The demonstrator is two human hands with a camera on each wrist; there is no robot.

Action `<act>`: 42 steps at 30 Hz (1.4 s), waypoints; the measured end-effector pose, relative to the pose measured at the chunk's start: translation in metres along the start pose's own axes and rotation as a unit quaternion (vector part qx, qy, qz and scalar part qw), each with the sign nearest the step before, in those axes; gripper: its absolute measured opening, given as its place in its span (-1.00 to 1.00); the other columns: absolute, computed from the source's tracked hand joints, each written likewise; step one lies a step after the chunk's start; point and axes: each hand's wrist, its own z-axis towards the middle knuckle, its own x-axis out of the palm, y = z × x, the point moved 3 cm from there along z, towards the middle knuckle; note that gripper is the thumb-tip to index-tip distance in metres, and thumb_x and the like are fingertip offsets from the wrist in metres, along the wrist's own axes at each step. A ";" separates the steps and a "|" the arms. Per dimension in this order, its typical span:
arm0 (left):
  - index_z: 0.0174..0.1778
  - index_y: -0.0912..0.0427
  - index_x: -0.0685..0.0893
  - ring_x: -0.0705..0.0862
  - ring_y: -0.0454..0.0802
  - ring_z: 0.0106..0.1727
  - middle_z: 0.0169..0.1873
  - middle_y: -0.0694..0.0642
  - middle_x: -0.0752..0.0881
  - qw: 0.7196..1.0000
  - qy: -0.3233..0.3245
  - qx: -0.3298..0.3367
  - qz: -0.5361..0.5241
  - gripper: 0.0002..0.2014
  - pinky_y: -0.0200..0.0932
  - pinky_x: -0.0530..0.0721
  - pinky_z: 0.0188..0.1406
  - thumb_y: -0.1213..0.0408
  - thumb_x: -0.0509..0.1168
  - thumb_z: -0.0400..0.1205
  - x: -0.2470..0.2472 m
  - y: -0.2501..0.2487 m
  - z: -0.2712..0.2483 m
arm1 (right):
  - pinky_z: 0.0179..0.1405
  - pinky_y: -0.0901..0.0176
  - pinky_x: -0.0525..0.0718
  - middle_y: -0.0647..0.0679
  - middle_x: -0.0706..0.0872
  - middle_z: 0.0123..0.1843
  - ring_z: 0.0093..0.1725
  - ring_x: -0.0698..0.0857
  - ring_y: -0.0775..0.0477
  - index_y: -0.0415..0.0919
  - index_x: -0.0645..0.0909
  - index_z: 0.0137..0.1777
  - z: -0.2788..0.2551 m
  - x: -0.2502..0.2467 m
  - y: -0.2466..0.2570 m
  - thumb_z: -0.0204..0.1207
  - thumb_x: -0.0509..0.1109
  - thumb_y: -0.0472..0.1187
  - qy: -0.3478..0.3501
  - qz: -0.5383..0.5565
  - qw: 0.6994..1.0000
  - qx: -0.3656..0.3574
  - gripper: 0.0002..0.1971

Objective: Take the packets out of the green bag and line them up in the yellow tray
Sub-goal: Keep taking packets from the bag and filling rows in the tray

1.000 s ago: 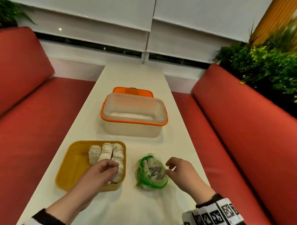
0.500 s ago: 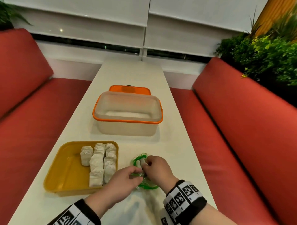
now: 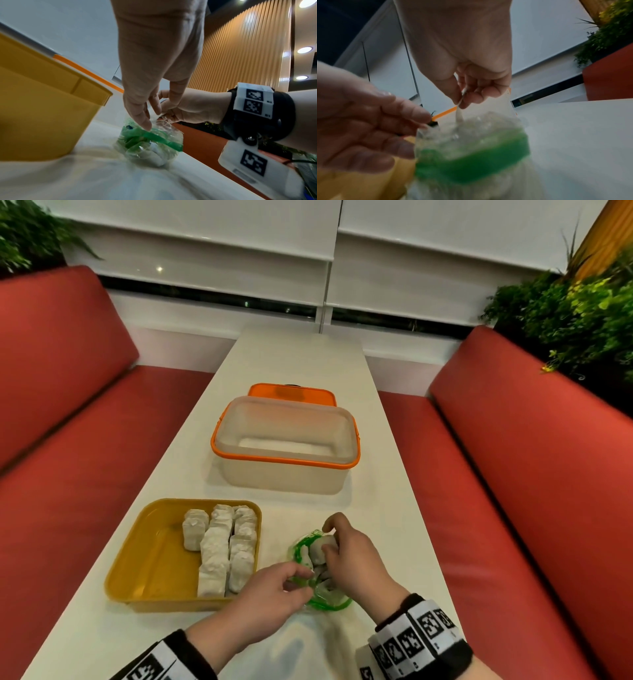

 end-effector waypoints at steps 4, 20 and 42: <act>0.24 -0.08 0.63 0.61 -0.26 0.07 -0.02 -0.19 0.63 1.000 0.001 0.003 0.009 -0.72 -0.40 0.50 0.03 0.12 0.33 0.60 0.000 -0.001 0.000 | -0.28 0.01 0.55 0.00 0.60 -0.35 -0.31 0.58 -0.05 -0.01 0.48 0.06 -0.011 -0.025 0.012 0.49 0.19 -0.32 0.045 0.012 0.998 -0.049 -0.77; 0.29 0.01 0.62 0.51 -0.19 0.30 0.29 -0.13 0.53 0.990 0.016 0.062 0.123 -0.67 -0.26 0.48 0.35 0.07 0.27 0.62 0.008 0.006 0.002 | -0.29 0.14 0.55 -0.08 0.64 -0.33 -0.26 0.60 -0.12 -0.14 0.49 -0.38 0.025 0.029 0.005 0.54 0.27 -0.12 0.110 -0.077 0.988 0.075 -0.73; 0.39 0.02 0.56 0.46 -0.15 0.40 0.42 -0.11 0.46 0.983 0.016 0.064 0.173 -0.57 -0.32 0.41 0.34 -0.01 0.25 0.61 0.008 0.001 -0.001 | -0.25 0.17 0.57 0.02 0.63 -0.37 -0.26 0.62 -0.04 -0.09 0.60 -0.29 0.014 0.020 -0.001 0.54 0.34 -0.04 0.025 -0.011 0.998 0.051 -0.79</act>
